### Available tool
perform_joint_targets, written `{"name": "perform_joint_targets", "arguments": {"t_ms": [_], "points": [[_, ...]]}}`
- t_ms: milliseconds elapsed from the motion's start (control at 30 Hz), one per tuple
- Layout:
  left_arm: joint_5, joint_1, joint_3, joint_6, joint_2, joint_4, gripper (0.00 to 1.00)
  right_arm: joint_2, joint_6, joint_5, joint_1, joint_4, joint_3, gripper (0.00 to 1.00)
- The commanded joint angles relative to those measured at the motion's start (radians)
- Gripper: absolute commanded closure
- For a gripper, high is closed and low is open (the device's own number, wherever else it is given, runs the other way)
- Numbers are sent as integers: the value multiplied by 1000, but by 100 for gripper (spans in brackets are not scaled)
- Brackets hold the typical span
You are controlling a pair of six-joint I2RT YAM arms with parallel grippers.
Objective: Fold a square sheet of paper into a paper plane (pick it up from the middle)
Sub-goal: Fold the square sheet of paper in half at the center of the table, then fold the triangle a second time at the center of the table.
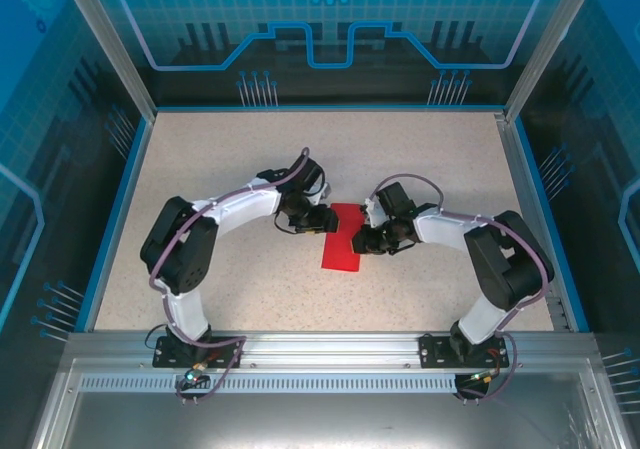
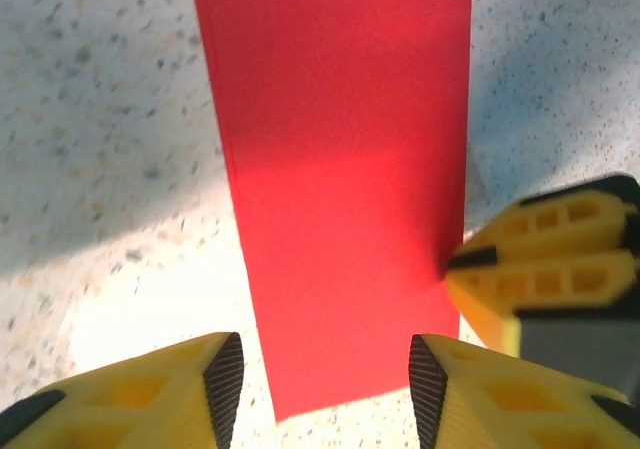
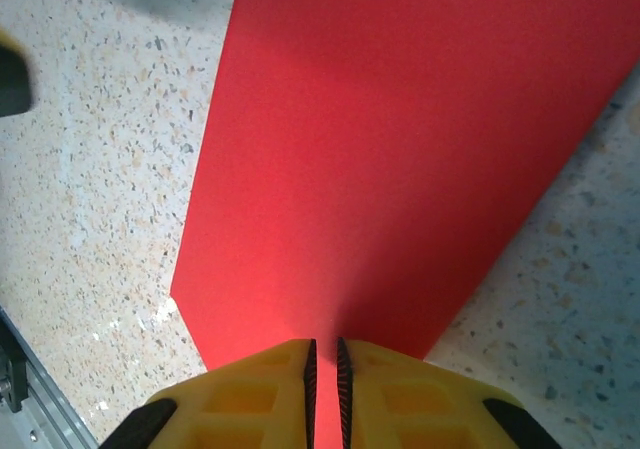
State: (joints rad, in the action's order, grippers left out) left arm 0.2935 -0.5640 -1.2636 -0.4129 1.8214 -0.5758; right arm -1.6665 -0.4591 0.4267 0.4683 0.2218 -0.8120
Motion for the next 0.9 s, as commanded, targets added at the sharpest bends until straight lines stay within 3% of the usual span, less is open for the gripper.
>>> {"name": "perform_joint_targets", "arguments": {"t_ms": [0,333,867], "points": [[-11,-1,89,-95,-82,-7,45,-15,5,-7,-9,-24,21,84],[7,-43,295,-297,-167,220,40,-28,45,-72,-3,15,34,87],[69,-59,416,-415,-156,479,41,-41,57,-97,13,33,37,88]]}}
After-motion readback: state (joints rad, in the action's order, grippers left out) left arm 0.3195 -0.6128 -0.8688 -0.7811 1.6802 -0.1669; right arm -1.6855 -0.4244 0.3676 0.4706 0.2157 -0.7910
